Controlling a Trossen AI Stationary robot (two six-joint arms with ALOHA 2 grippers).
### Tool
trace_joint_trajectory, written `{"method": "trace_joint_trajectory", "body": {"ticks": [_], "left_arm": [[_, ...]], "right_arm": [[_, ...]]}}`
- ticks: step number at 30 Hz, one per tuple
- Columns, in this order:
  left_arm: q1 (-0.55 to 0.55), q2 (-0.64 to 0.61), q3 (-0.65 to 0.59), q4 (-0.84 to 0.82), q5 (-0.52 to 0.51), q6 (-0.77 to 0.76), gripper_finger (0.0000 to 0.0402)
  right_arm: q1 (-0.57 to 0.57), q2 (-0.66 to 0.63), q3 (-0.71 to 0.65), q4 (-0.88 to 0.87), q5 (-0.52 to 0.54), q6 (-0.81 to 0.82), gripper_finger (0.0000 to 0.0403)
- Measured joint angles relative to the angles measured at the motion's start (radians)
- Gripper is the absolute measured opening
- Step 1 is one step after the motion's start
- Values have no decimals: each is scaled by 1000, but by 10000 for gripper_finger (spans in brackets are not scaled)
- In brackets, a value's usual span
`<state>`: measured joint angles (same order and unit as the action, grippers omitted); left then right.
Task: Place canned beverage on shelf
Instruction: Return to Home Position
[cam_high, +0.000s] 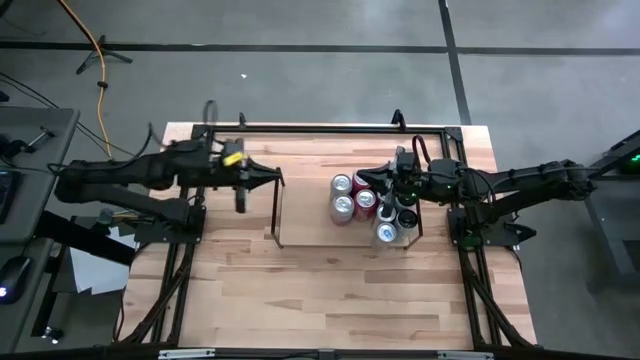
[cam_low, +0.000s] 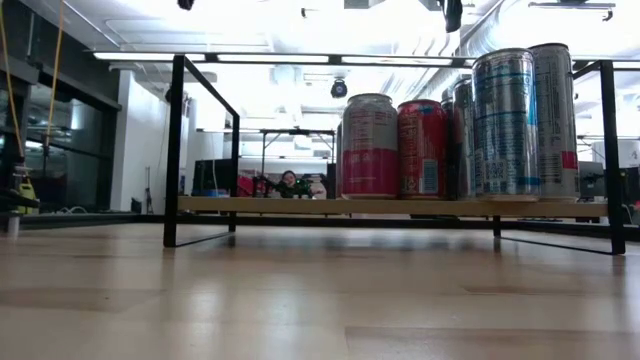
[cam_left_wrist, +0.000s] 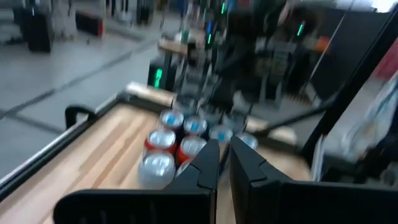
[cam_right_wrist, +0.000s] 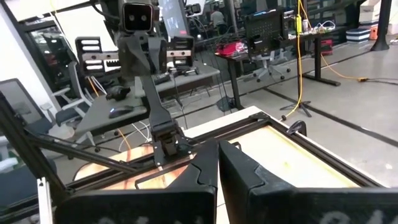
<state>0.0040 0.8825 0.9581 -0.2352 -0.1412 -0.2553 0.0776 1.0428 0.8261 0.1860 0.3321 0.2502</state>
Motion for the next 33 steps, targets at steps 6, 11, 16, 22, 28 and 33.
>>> {"method": "trace_joint_trajectory", "body": {"ticks": [6,11,16,22,28,33], "left_arm": [[0,-128,-160,271,-3,-14,0],[0,-151,-193,330,-3,-13,0],[0,-150,-193,330,-3,-14,0],[0,-150,-193,330,-3,-30,0],[0,-150,-193,330,-3,-31,0],[0,-150,-193,330,-4,-9,0]], "right_arm": [[0,0,0,14,0,3,0],[0,0,0,15,-1,4,0],[0,0,0,15,-1,37,0],[0,0,0,15,-1,38,0],[0,0,0,15,-2,14,0],[0,0,0,14,-2,11,0]]}}
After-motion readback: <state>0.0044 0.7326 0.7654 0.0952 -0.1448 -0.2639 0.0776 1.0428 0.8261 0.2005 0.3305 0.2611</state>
